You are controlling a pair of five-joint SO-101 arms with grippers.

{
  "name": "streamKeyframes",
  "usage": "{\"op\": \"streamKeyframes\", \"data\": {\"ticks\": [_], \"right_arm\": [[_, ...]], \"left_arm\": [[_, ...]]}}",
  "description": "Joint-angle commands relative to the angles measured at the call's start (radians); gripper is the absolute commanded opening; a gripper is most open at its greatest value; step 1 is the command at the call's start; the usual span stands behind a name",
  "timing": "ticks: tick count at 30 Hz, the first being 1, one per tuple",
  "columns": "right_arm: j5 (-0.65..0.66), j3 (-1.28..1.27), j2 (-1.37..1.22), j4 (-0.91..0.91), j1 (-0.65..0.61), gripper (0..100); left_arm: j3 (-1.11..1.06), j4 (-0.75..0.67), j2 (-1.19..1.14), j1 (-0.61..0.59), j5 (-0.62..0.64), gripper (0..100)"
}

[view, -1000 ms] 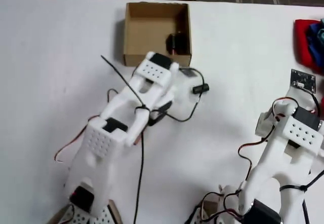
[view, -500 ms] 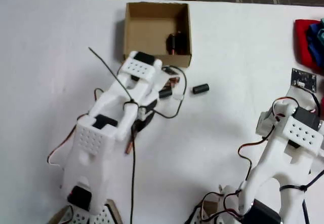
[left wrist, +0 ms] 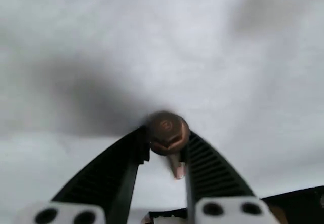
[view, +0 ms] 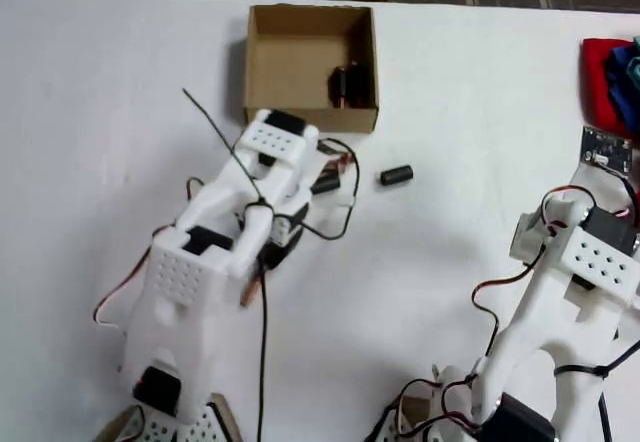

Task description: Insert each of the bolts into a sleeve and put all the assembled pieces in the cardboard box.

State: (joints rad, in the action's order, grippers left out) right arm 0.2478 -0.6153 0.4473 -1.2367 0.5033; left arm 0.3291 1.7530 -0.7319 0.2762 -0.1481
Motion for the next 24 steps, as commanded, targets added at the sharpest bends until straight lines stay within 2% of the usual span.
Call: {"op": "streamKeyframes", "data": {"ticks": [1, 9, 14, 19, 24], "right_arm": [[-0.002, 0.043, 0.005, 0.004, -0.001, 2.3], [-0.002, 0.043, 0.007, 0.004, -0.001, 2.3], [-0.002, 0.043, 0.012, 0.002, 0.005, 2.3], [-0.002, 0.043, 0.012, 0.002, -0.001, 2.3], [-0.002, 0.044, 0.013, 0.002, -0.001, 2.3]], "left_arm": [[0.053, -0.031, 0.052, -0.015, 0.003, 3], [0.208, -0.074, 0.051, -0.017, 0.005, 2], [0.208, -0.071, 0.048, -0.011, 0.003, 3], [0.188, -0.075, 0.048, -0.017, 0.006, 14], [0.185, -0.15, 0.046, -0.015, 0.011, 13]]}}
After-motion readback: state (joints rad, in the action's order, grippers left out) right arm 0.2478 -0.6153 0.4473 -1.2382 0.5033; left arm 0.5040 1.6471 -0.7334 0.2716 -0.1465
